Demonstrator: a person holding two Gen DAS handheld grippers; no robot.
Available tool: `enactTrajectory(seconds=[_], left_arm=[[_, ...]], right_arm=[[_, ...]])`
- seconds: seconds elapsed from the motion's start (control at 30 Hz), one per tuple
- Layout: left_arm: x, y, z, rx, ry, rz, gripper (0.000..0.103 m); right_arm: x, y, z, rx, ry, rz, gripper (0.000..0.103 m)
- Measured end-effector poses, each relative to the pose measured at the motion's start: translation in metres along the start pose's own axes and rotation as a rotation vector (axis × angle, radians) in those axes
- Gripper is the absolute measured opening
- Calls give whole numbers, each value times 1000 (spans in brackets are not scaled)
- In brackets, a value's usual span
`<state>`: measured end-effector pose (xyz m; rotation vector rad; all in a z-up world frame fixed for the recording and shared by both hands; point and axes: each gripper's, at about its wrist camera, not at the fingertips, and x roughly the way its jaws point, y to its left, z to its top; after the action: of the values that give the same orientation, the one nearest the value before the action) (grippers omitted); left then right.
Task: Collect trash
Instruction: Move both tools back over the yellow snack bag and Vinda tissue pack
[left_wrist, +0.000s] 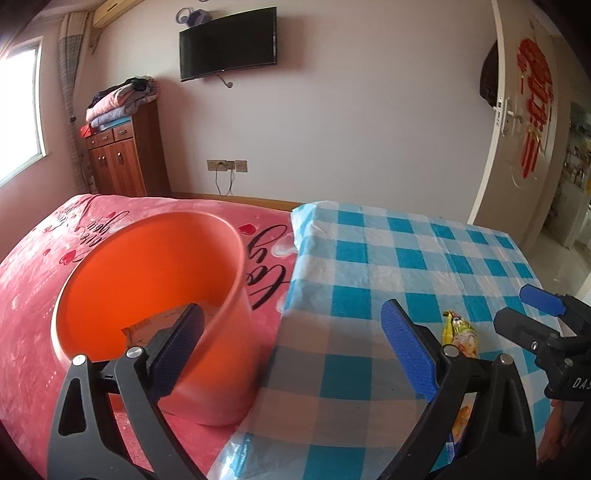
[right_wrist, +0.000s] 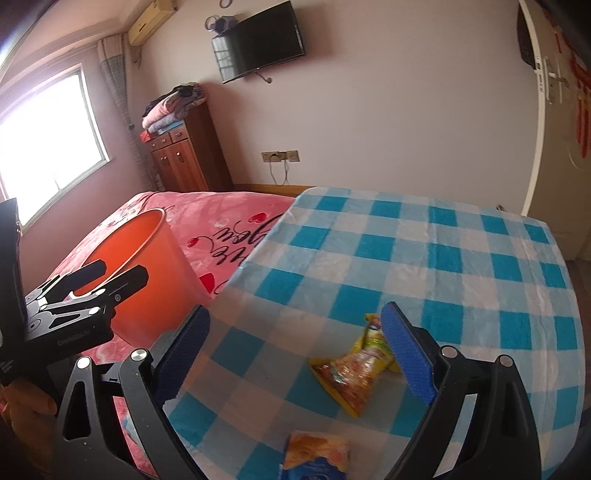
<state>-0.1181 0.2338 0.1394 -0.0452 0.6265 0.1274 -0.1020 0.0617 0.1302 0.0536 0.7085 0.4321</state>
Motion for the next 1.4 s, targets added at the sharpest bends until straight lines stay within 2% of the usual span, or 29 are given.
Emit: enactTrajectory(seconds=[0.4, 0.83, 1.0, 1.2, 1.3, 1.4], left_arm=[[-2, -42, -19, 76, 33, -57, 97], [-8, -76, -49, 132, 81, -115, 97], [-9, -78, -60, 143, 101, -124, 97], [-15, -72, -66, 129, 108, -126, 97], [-17, -67, -68, 118, 112, -121, 97], [-19, -67, -69, 121, 112, -119, 97]], right_arm=[[-21, -33, -25, 52, 7, -53, 93], [-36, -65, -70, 106, 51, -80, 93], [-38, -68, -94, 118, 85, -53, 93], [-23, -52, -126, 111, 163, 46, 93], [-15, -41, -131, 117, 185, 97, 93], [-7, -30, -134, 91, 193, 105, 92]])
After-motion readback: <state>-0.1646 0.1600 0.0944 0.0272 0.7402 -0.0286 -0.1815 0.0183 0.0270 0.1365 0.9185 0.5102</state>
